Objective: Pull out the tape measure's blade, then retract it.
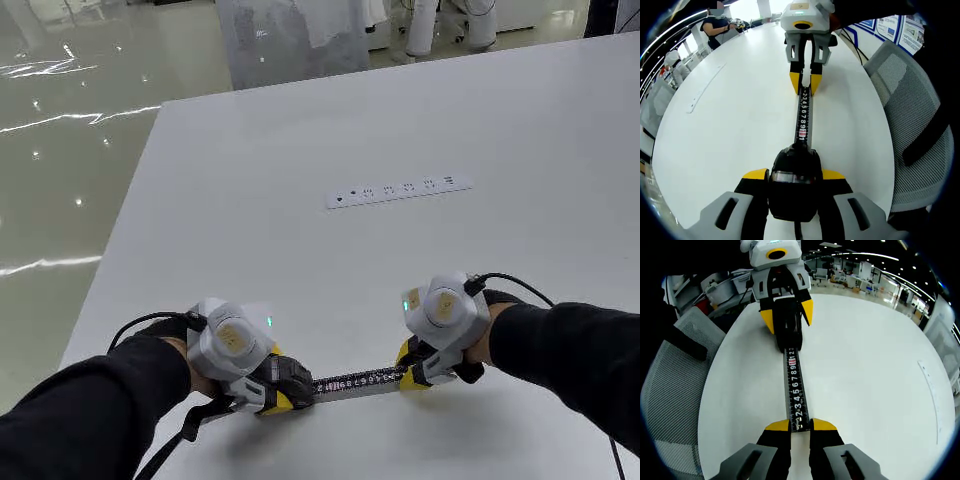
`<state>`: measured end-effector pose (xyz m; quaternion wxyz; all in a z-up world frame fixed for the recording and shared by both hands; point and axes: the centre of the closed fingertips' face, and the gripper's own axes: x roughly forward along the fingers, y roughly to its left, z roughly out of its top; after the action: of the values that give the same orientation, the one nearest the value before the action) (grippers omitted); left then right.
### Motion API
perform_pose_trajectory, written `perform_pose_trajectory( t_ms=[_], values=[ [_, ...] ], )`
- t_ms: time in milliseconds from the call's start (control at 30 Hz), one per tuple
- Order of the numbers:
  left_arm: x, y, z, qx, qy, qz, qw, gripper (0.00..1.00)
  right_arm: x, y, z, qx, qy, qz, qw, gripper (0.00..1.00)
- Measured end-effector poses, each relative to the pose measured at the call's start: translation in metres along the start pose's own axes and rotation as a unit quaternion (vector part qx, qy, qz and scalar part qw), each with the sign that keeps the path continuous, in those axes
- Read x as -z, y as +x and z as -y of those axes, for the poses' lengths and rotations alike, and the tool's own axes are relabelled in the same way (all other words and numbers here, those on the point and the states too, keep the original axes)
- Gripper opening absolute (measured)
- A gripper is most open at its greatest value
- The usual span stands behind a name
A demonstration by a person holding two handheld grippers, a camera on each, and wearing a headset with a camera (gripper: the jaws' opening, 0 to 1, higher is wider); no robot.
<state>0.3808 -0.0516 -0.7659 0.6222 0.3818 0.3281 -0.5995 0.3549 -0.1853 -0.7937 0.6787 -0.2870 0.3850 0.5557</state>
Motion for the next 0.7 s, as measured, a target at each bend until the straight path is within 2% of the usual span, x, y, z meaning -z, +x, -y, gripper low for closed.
perform_pose_trajectory(
  t_ms=[700],
  values=[
    [-0.0001, 0.0003, -0.0003, -0.001, -0.001, -0.001, 1.0000, 0.32, 0.0067, -0.0042, 0.0003, 0.002, 0.005, 0.001, 1.0000, 0.08]
  ],
)
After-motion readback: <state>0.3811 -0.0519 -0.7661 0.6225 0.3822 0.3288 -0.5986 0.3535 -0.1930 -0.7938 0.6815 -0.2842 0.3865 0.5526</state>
